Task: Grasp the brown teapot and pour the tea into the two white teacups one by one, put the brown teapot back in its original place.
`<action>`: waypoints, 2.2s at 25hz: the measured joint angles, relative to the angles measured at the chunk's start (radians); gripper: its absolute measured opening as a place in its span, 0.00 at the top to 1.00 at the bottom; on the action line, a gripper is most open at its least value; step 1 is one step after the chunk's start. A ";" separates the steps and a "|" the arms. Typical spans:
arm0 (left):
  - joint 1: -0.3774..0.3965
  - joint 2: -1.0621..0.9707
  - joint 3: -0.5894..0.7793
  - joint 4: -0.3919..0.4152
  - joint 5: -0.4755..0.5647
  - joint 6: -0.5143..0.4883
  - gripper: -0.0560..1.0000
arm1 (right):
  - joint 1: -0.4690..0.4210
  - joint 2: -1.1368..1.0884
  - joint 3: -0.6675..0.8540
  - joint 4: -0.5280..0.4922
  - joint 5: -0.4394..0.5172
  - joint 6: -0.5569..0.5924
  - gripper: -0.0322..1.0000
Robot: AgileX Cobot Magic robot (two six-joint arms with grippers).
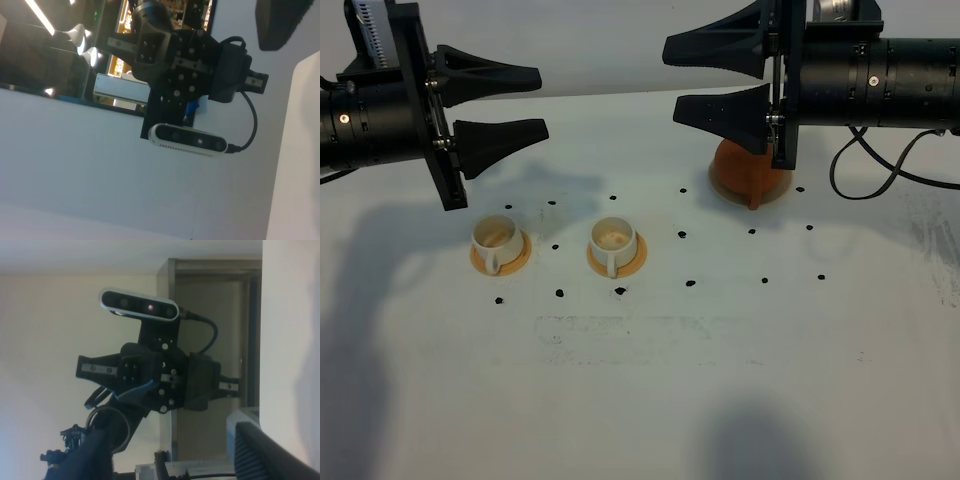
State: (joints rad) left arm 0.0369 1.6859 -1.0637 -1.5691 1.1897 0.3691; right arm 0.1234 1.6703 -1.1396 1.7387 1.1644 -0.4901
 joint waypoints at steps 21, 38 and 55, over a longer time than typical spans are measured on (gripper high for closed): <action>0.000 0.000 0.000 0.020 -0.009 0.103 0.53 | 0.000 0.000 -0.039 0.001 -0.130 -0.411 0.47; 0.000 -0.234 -0.063 0.041 -0.129 0.727 0.58 | 0.000 0.000 -0.170 -0.001 -0.020 -0.602 0.47; 0.000 -0.710 -0.071 1.059 -0.451 0.071 0.70 | 0.161 0.000 -0.321 -0.510 -0.401 -0.473 0.58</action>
State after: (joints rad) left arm 0.0369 0.9757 -1.1349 -0.5106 0.7390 0.4403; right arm 0.2845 1.6703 -1.4610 1.2285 0.7629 -0.9636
